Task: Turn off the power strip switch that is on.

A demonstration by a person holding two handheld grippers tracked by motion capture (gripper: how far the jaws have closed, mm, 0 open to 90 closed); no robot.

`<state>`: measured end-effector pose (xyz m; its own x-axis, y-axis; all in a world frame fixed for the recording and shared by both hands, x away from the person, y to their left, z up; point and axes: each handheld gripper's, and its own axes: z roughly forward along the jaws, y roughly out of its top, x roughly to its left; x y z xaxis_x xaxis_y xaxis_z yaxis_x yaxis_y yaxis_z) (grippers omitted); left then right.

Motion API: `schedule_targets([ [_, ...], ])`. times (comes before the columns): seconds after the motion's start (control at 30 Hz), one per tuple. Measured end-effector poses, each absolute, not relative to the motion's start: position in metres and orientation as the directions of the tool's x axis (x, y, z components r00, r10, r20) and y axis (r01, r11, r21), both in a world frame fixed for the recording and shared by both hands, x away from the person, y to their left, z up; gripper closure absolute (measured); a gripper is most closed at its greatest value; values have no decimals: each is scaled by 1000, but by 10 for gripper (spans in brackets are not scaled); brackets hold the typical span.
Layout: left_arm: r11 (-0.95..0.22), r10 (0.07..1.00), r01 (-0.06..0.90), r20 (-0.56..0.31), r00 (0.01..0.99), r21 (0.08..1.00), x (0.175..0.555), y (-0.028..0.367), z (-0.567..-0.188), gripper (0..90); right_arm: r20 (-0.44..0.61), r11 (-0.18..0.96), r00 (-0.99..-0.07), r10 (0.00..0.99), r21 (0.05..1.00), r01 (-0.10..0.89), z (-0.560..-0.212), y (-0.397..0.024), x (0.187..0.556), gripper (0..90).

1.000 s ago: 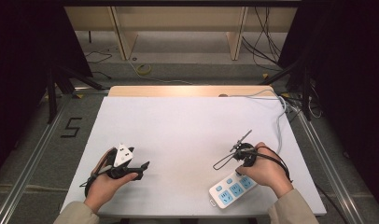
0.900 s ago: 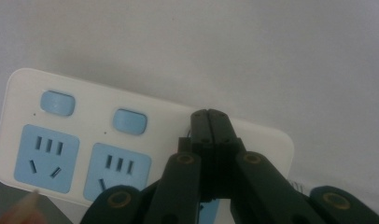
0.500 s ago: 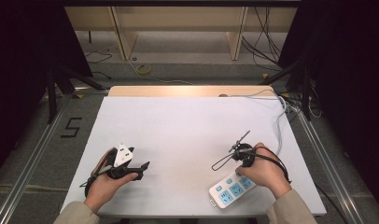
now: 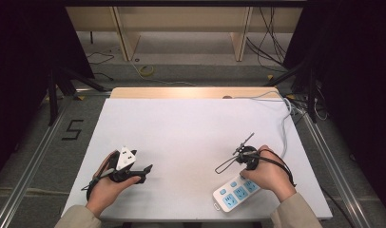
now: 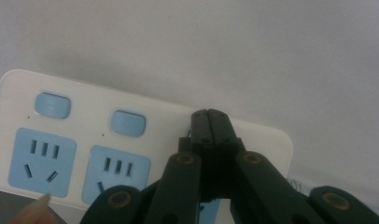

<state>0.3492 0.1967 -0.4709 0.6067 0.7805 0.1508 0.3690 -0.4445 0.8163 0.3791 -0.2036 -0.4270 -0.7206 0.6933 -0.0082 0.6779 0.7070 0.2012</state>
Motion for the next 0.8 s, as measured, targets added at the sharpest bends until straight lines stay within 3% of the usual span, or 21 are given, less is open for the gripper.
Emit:
schedule_targets([
  [0.8, -447, 780, 369, 153, 606, 815, 349, 196, -471, 218, -5, 703, -718, 696, 205, 681, -428, -204, 380, 900],
])
